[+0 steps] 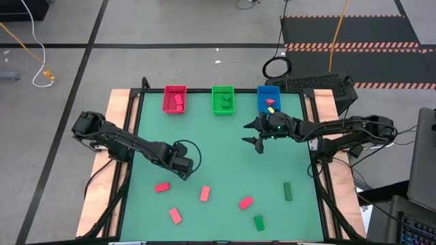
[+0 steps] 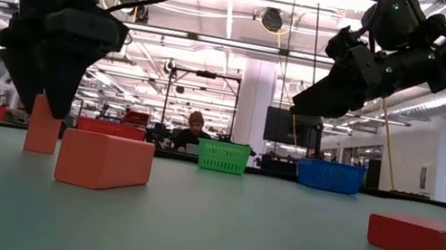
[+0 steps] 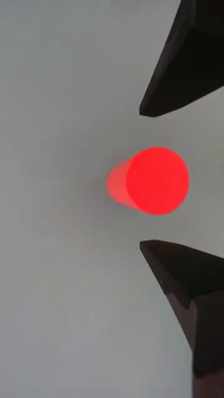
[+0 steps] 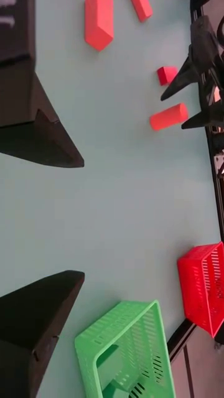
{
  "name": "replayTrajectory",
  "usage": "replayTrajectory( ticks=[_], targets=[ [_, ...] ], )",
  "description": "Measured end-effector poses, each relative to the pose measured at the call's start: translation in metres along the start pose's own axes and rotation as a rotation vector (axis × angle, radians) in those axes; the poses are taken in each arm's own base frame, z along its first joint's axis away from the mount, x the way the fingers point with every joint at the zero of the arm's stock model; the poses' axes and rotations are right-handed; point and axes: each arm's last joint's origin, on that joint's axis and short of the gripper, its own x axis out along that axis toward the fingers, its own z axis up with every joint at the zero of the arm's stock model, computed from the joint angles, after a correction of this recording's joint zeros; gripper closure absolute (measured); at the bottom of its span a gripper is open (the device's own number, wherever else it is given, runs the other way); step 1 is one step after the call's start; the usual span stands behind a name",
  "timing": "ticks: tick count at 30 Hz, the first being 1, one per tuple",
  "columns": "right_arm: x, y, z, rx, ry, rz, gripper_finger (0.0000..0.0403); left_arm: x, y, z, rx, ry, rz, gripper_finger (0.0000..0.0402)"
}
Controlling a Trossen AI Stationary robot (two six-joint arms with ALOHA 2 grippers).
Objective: Sort & place blocks by color
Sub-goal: Put the orange block into the blue basket
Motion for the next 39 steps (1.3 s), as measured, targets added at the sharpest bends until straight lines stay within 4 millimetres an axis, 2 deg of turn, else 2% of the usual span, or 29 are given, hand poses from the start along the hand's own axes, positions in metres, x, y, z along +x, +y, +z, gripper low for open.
replayTrajectory(
  ticks=[15, 20, 25, 28, 32, 36, 39],
  targets=[
    [0.0, 0.0, 0.0, 0.0, 0.0, 0.0, 0.0126, 0.0, 0.0, 0.0, -0.008, -0.004, -0.001, 0.0256],
    [0.0, 0.0, 0.0, 0.0, 0.0, 0.0, 0.0126, 0.0, 0.0, 0.0, -0.009, -0.005, -0.001, 0.0268],
    [0.0, 0.0, 0.0, 0.0, 0.0, 0.0, 0.0126, -0.001, 0.0, 0.003, -0.014, -0.004, -0.002, 0.0234],
    [0.0, 0.0, 0.001, -0.001, -0.005, 0.0, 0.0126, -0.004, -0.001, 0.011, -0.014, -0.022, -0.015, 0.0229],
    [0.0, 0.0, 0.003, -0.005, -0.036, 0.002, 0.0126, -0.01, -0.007, 0.03, 0.008, -0.115, -0.083, 0.0261],
    [0.0, 0.004, 0.007, -0.021, -0.068, 0.049, 0.0126, -0.019, -0.017, 0.05, 0.05, -0.206, -0.2, 0.0315],
    [0.0, 0.005, 0.007, -0.03, -0.069, 0.071, 0.0126, -0.025, -0.019, 0.057, 0.076, -0.215, -0.238, 0.0357]
  ],
)
